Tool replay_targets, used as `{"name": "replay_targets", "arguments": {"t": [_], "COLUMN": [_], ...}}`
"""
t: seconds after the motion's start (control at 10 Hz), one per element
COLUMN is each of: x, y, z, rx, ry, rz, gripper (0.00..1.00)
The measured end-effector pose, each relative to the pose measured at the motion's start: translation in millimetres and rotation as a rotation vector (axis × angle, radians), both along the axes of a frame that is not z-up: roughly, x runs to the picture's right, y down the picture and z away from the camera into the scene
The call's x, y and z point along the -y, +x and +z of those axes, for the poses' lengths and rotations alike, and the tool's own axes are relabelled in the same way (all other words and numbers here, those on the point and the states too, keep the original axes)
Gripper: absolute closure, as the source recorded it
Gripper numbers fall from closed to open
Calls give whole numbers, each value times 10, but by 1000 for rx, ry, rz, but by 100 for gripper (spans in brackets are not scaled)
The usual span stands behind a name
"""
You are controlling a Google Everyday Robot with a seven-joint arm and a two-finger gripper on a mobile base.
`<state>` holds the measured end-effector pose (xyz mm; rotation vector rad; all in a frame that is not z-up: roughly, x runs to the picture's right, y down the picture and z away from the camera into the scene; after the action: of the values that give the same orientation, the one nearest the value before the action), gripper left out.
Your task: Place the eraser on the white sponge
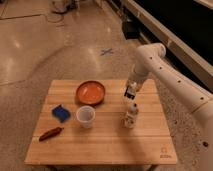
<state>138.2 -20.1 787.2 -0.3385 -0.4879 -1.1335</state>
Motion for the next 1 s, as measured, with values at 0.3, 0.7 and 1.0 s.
{"name": "replay_targets", "arguments": {"t": [0.3, 0.7, 1.0], "x": [-37, -38, -41], "y": [-218, -236, -244], "z": [-501, -506, -501], "rx": [103, 107, 108], "ry": [-3, -3, -4], "rz": [-27, -30, -30], "gripper": [100, 100, 100]}}
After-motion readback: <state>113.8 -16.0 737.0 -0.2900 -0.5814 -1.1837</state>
